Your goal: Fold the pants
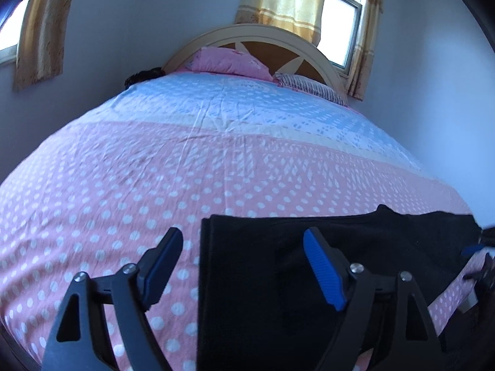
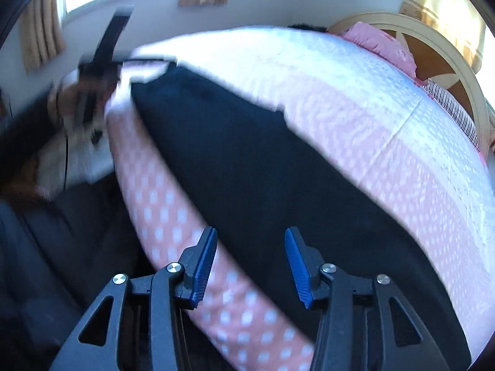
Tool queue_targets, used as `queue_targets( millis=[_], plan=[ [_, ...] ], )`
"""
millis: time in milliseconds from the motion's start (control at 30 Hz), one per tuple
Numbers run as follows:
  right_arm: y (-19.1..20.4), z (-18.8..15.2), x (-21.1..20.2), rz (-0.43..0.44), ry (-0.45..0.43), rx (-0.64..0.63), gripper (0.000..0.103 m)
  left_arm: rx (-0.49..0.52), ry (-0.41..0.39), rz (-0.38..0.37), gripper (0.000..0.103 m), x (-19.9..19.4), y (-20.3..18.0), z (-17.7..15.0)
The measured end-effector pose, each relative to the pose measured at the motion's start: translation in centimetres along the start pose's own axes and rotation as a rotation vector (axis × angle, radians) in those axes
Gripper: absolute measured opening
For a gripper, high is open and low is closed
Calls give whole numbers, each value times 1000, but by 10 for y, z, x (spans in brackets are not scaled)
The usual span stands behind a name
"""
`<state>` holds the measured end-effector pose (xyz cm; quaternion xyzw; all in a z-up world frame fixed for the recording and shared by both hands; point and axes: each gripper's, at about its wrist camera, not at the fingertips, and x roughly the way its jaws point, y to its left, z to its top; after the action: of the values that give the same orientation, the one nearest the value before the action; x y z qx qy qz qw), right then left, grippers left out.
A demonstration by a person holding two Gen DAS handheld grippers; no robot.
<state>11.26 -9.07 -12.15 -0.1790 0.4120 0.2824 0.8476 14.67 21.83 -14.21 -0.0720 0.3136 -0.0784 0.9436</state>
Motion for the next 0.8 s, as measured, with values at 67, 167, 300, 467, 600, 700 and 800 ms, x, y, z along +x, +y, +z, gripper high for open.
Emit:
queue_targets(
  millis=[67,167,300,467,600,700,800],
  plan=[
    [-15,24,5,45,-41,80,48,43,14,25,86,5,-8,0],
    [-36,55,29,76,-61,207,48,110,56,76,86,13,-17,-5],
    [-70,93,82,149,-49,437,48,131,126,102,86,27,-14,-16],
    [-83,114,138,231,5,595,46,74,139,83,92,28,-4,-16],
    [-76,112,169,174,56,616,7,57,131,58,92,26,-1,-19],
    [-71,115,165,140,33,582,7,58,107,56,92,20,-3,-21],
    [-71,106,131,142,-28,542,15,69,54,82,92,5,-9,-18]
  ],
)
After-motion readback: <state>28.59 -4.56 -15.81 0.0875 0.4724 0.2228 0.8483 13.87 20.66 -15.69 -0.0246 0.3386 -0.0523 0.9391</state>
